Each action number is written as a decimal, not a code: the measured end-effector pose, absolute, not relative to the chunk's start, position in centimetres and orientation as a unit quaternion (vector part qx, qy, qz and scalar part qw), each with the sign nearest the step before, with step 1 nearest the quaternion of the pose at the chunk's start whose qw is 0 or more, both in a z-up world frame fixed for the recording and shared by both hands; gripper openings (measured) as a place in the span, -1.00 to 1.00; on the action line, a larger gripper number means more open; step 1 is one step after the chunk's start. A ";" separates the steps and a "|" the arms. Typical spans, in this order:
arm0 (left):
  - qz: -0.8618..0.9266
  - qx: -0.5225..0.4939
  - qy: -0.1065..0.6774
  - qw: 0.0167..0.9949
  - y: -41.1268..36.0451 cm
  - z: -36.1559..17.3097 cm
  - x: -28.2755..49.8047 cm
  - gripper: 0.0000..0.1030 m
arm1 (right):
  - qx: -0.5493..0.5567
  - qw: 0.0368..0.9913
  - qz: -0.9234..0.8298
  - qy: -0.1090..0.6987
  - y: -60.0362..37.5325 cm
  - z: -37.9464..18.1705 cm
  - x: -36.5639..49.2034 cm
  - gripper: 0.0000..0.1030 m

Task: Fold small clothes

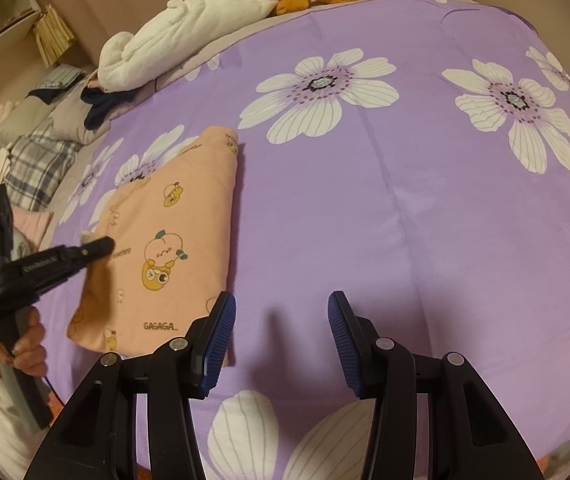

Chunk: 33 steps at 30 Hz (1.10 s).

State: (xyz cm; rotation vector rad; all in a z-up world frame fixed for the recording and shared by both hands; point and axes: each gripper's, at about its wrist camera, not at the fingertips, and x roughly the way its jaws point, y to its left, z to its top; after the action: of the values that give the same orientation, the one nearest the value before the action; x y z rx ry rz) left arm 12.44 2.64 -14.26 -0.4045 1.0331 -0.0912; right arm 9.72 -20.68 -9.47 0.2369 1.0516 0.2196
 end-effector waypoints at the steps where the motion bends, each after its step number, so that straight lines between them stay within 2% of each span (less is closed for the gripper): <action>1: -0.043 -0.197 0.490 0.848 2.8 -14.4 12.4 -0.65 | 0.111 0.852 0.105 0.501 -20.6 -9.5 9.8 -0.07; 5: -0.047 -0.205 0.492 0.845 3.2 -14.3 12.0 -0.59 | 0.109 0.850 0.106 0.504 -20.3 -9.6 9.7 -0.07; 9: -0.053 -0.208 0.495 0.842 3.6 -14.3 11.4 -0.44 | 0.108 0.850 0.105 0.505 -20.1 -9.6 9.8 -0.07; 11: -0.044 -0.208 0.500 0.840 4.0 -14.0 11.2 -0.12 | 0.106 0.850 0.105 0.505 -19.9 -9.6 9.9 -0.07; 12: -0.029 -0.205 0.499 0.842 4.4 -13.6 11.0 0.21 | 0.104 0.850 0.106 0.505 -19.8 -9.5 10.0 -0.07; 13: -0.022 -0.206 0.492 0.846 4.7 -13.3 10.9 0.34 | 0.103 0.850 0.106 0.505 -19.8 -9.5 10.2 -0.05; 14: -0.020 -0.209 0.479 0.852 5.1 -12.9 10.6 0.36 | 0.101 0.851 0.107 0.504 -19.7 -9.4 10.4 0.13; 15: -0.024 -0.216 0.469 0.856 5.5 -12.5 10.5 0.45 | 0.102 0.852 0.108 0.503 -19.6 -9.4 10.6 0.26; 16: -0.028 -0.223 0.465 0.856 5.8 -12.4 10.4 0.59 | 0.104 0.853 0.108 0.500 -19.5 -9.3 10.8 0.49; 17: -0.032 -0.229 0.464 0.855 6.0 -12.5 10.4 0.64 | 0.108 0.854 0.111 0.498 -19.4 -9.2 11.1 0.54; 29: -0.093 -0.250 0.511 0.817 3.5 -16.4 11.7 0.67 | 0.154 0.807 0.206 0.531 -14.5 -11.8 16.6 0.55; 33: -0.113 -0.254 0.512 0.813 2.7 -16.8 12.3 0.60 | 0.144 0.799 0.203 0.548 -13.2 -13.1 17.7 0.55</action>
State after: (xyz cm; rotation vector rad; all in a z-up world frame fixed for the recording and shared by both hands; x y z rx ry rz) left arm 12.34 2.71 -16.79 -0.5418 1.0932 -0.2411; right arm 17.71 -13.20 -13.11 0.3096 1.1754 0.4351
